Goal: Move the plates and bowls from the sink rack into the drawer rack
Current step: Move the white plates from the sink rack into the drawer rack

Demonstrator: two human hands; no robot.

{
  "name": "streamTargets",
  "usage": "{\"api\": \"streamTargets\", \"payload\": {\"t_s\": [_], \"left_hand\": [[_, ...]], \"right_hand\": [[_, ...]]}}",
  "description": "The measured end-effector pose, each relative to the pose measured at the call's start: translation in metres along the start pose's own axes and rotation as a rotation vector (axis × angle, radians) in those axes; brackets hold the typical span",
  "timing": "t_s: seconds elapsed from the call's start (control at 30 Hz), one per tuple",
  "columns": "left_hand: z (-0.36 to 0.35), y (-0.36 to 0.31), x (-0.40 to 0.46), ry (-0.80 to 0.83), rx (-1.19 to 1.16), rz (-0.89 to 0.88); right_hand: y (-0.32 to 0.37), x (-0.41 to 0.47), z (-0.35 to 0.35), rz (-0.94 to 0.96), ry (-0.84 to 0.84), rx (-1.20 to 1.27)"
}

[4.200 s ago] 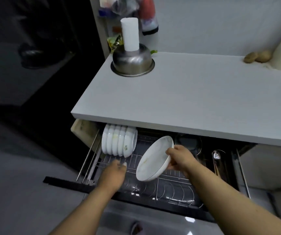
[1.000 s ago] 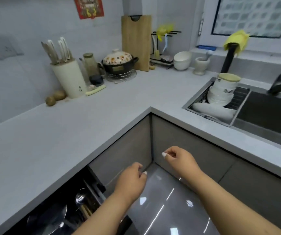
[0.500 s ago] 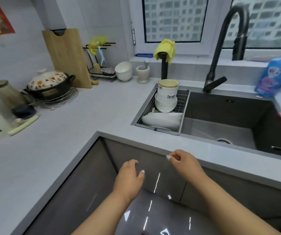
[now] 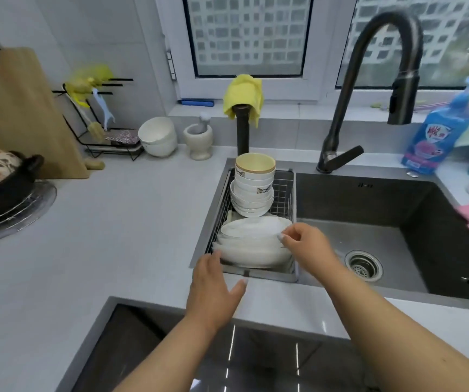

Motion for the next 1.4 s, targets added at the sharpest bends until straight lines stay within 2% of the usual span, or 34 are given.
{"api": "streamTargets", "payload": {"t_s": [0.17, 0.33, 0.53, 0.8, 0.97, 1.13, 1.23, 1.4], "left_hand": [[-0.008, 0.022, 0.042, 0.056, 0.091, -0.147], [-0.015, 0.032, 0.068, 0.107, 0.093, -0.254], [-0.015, 0.039, 0.079, 0.149, 0.125, -0.312], [-0.014, 0.040, 0.083, 0.194, 0.126, -0.312], [-0.013, 0.040, 0.087, 0.238, 0.092, -0.318], [-0.011, 0.041, 0.089, 0.276, 0.043, -0.293], [-0.011, 0.041, 0.091, 0.294, 0.069, -0.292], [-0.012, 0.042, 0.097, 0.366, 0.101, -0.282]], "right_hand": [[0.032, 0.051, -0.022, 0.013, 0.068, -0.120], [0.042, 0.079, -0.043, -0.021, 0.203, -0.357], [0.047, 0.091, -0.051, -0.032, 0.321, -0.500], [0.051, 0.093, -0.066, 0.101, 0.427, -0.672], [0.059, 0.087, -0.071, 0.271, 0.376, -0.842], [0.062, 0.081, -0.068, 0.395, 0.227, -0.961], [0.068, 0.079, -0.064, 0.466, 0.171, -0.950], [0.081, 0.080, -0.049, 0.475, 0.113, -0.868]]}}
Point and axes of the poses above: each hand's wrist, its own x-axis towards the middle knuckle, its own z-axis out of the back of the hand, y = z × x, the point moved 3 cm from there along x, towards the middle knuckle, and after that the axes turned 12 degrees about -z, right-handed, at the moved point
